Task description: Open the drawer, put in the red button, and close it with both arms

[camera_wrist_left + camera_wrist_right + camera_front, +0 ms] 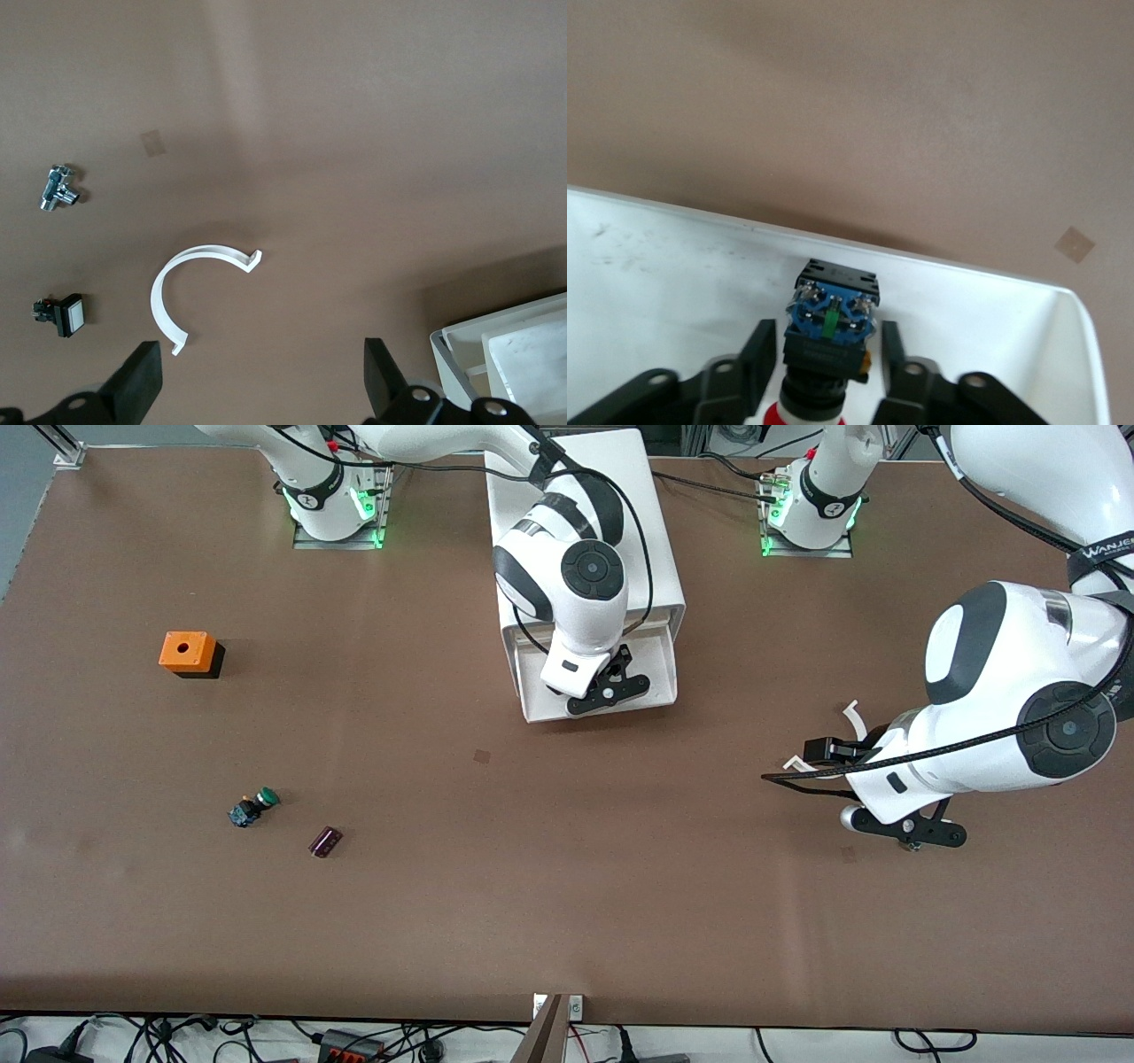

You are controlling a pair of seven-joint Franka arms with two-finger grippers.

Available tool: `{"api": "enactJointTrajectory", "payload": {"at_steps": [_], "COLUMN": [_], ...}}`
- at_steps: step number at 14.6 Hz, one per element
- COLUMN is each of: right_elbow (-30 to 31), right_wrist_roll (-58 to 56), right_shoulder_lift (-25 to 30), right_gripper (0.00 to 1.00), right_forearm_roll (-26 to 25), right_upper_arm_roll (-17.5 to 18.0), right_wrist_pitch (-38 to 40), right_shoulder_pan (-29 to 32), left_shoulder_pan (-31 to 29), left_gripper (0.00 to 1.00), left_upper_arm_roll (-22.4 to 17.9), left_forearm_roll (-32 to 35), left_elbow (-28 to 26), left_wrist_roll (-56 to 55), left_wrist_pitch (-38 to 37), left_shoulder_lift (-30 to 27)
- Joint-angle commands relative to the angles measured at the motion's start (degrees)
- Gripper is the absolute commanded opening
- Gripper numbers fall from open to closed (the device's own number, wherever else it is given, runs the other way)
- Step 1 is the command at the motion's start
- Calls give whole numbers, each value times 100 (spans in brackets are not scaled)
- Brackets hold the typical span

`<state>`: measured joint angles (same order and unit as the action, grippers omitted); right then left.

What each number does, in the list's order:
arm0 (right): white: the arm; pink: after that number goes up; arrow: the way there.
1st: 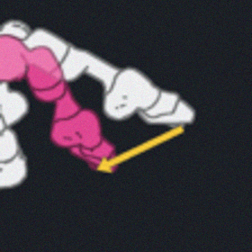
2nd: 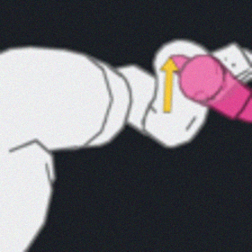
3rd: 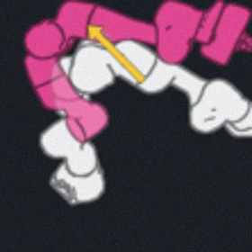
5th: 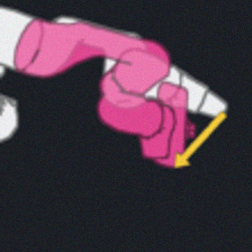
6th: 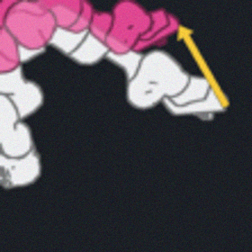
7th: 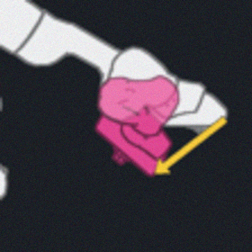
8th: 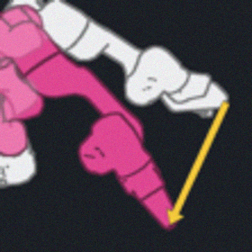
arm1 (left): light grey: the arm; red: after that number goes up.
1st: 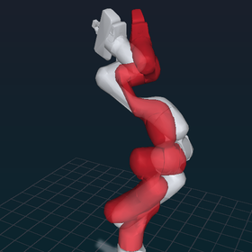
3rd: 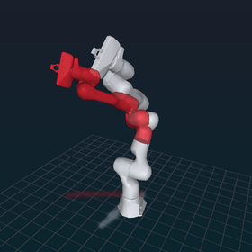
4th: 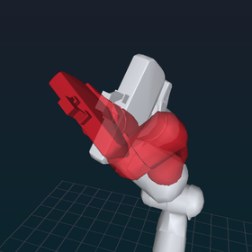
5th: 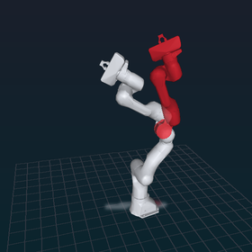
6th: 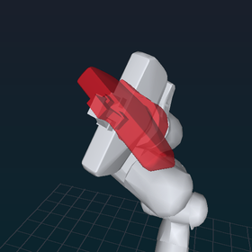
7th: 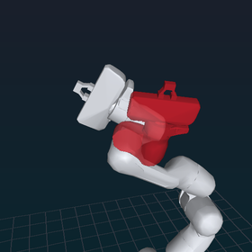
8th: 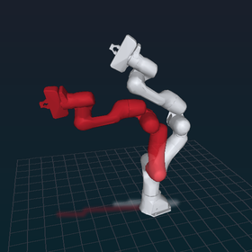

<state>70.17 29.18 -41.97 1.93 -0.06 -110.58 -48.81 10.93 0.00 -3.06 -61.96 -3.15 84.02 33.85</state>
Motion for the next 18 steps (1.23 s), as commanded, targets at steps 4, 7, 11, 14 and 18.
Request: {"api": "enactJointTrajectory", "payload": {"at_steps": [4,7,11,14,18], "right_elbow": [-802,-829,-803,-724,-697], "right_wrist_roll": [343,238,-236,-544,-1422], "right_shoulder_lift": [127,321,716,883,1033], "right_gripper": [100,100,100,100,100], "right_forearm_roll": [44,70,106,106,62], "right_upper_arm_roll": [-423,-1047,-1040,-1040,-1084], "right_wrist_pitch": [606,713,1212,1328,1977], "right_shoulder_pan": [47,292,1433,2067,2568], "left_shoulder_pan": [23,75,286,838,1480], "left_gripper": [100,100,100,100,100], "left_upper_arm_roll": [0,123,342,396,404], "left_forearm_roll": [60,60,60,68,60], "left_elbow": [70,-43,-649,-878,-984], "left_wrist_roll": [-282,-844,-1713,-2557,-3111], "left_wrist_pitch": [70,623,1571,2134,2566], "left_shoulder_lift": [34,25,16,112,420]}}
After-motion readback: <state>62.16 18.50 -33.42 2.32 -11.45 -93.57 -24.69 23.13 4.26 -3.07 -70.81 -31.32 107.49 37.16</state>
